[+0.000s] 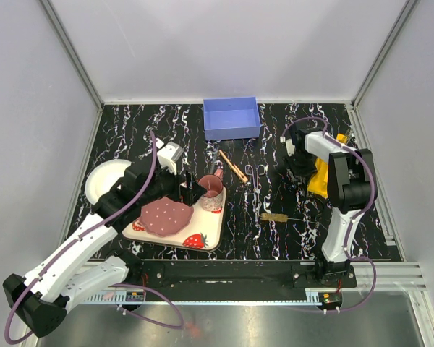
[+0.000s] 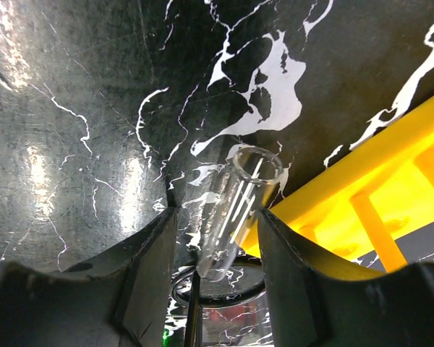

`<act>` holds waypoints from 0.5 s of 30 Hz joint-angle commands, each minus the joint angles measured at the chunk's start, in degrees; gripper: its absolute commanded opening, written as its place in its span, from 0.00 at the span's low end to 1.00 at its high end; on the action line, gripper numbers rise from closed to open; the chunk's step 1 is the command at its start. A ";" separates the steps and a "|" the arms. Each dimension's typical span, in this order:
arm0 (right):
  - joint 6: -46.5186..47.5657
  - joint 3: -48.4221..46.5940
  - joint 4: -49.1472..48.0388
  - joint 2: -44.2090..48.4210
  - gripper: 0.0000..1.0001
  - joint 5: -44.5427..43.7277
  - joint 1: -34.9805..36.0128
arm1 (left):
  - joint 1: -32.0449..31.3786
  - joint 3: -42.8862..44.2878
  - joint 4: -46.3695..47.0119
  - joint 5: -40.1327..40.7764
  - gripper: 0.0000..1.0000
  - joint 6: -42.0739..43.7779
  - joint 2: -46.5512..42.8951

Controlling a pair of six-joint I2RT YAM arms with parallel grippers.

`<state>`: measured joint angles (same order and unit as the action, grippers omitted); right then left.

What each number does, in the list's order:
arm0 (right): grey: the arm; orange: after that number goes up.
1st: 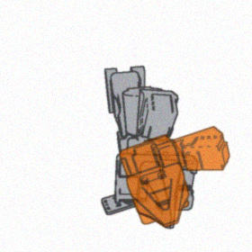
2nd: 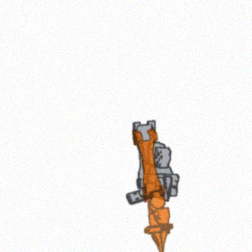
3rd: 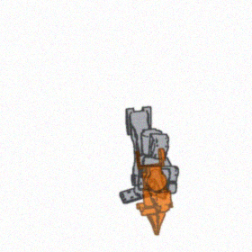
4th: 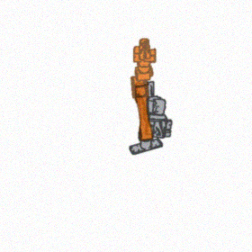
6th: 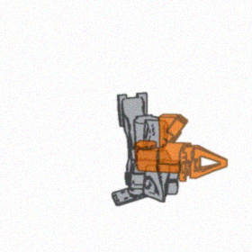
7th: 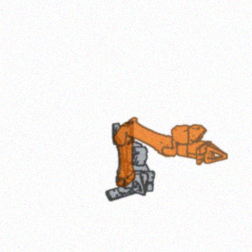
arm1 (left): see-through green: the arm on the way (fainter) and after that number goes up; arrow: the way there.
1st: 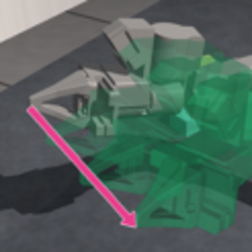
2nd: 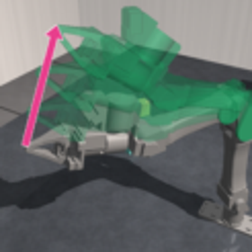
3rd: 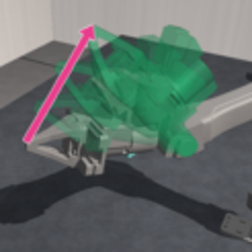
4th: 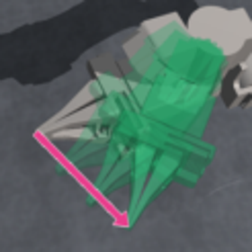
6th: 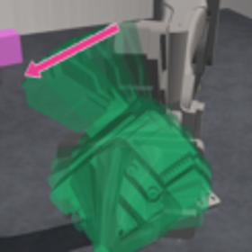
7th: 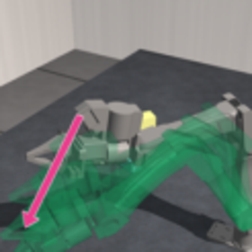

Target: Organize the chemistry lab equipment

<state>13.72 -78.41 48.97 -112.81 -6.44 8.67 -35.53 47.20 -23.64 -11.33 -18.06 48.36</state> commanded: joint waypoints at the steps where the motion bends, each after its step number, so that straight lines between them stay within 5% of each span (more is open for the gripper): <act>1: -0.09 -0.51 0.69 -0.12 0.54 0.98 0.03 | 0.28 0.79 1.49 1.23 0.99 -0.04 -1.16; 15: 0.00 -1.48 1.74 -1.88 0.34 9.42 0.03 | 0.37 -0.26 4.30 -1.66 0.99 -3.19 -1.51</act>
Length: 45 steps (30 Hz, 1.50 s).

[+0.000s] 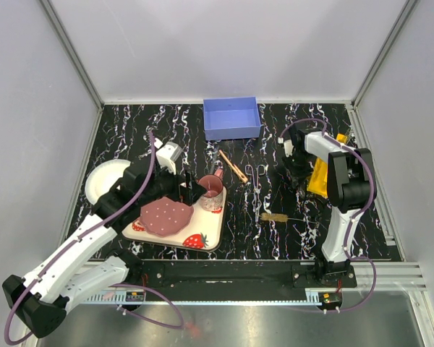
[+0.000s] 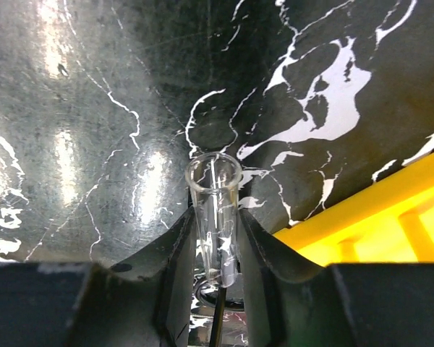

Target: Organize the chemistry lab equipment

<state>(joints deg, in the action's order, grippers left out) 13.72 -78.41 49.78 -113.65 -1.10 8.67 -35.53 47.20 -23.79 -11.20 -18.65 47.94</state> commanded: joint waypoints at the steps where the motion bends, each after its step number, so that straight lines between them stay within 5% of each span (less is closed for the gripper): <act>1: -0.09 -1.83 1.02 -1.49 0.32 4.61 -0.05 | 0.29 -0.44 5.15 -2.42 0.99 -3.22 -1.01; 11: 0.35 -6.31 1.20 3.95 0.24 15.33 -0.14 | 0.28 -4.39 22.70 -16.20 0.99 -16.84 2.23; 22: -6.94 -10.01 -3.45 16.60 0.24 40.28 -0.67 | 0.11 -1.60 38.73 -21.32 0.99 -31.08 14.54; 34: -24.60 -5.27 -14.35 23.11 0.24 58.93 -1.19 | -6.57 15.80 31.19 -11.04 0.99 -30.92 35.79; 45: -29.97 2.65 -22.00 28.04 0.25 62.19 -1.28 | -9.91 23.81 26.52 -3.56 0.81 -28.63 44.51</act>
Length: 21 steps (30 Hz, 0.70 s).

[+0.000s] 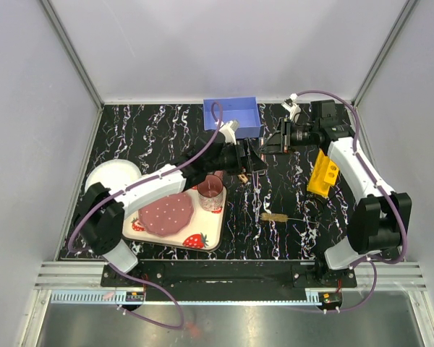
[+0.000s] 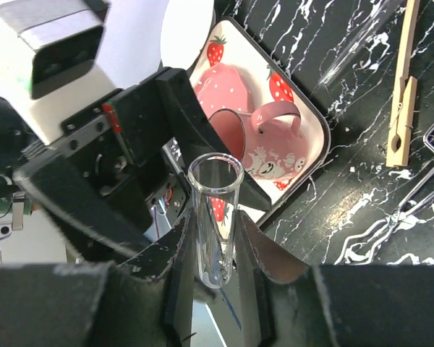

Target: Organize the chemistry lab equipment

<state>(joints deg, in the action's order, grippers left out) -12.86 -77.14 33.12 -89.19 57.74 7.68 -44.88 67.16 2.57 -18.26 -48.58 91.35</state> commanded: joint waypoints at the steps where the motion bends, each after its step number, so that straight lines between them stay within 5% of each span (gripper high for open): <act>1: -3.74 1.82 -5.79 3.84 0.25 3.52 -0.39 | -0.64 4.56 0.24 3.41 0.77 1.38 1.89; 21: -3.58 6.04 -8.25 6.39 0.27 3.44 -0.47 | -1.61 4.75 -0.46 1.39 0.17 7.79 1.73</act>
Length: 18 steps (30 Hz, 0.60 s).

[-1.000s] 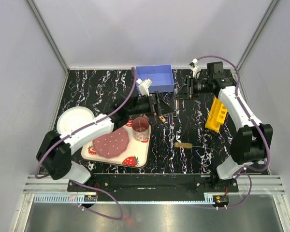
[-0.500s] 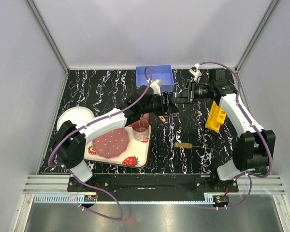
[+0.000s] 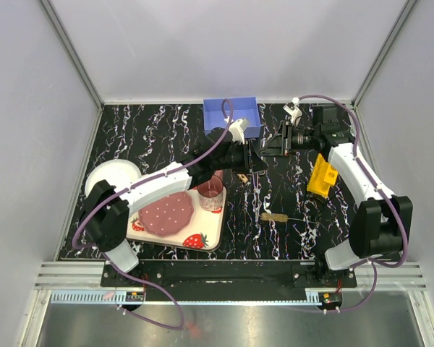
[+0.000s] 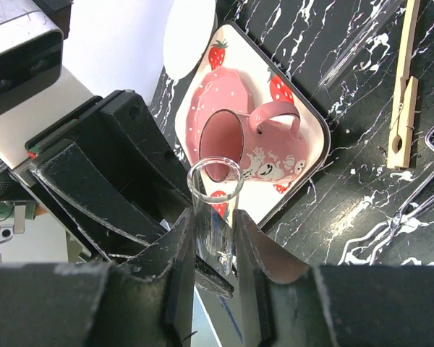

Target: Organize the chemistry lab equipment

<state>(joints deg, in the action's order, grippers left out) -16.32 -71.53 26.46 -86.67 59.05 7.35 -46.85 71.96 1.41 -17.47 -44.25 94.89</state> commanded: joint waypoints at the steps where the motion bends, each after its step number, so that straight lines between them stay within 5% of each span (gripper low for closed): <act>1: 0.14 0.86 -1.67 3.97 0.29 2.30 -0.15 | 0.36 -0.59 0.96 0.34 0.16 3.90 -2.25; 5: 3.30 1.65 -0.45 5.46 0.48 2.83 -0.23 | 0.36 -3.05 1.23 -1.06 0.15 7.59 -4.54; 9: 11.02 2.00 3.68 6.16 0.87 4.06 -0.15 | 0.36 -7.00 2.28 -3.88 0.14 10.76 -7.52; 11: 12.44 1.83 5.61 6.34 0.99 5.64 -0.06 | 0.36 -8.76 2.28 -5.55 0.14 12.60 -9.02; 18: 15.00 -0.01 10.98 3.53 1.00 8.36 1.34 | 0.36 -12.28 2.02 -9.85 0.14 17.44 -12.80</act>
<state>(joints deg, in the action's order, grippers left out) -4.73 -69.41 33.56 -82.28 64.18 7.53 -46.52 60.82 0.58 -23.31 -31.31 85.86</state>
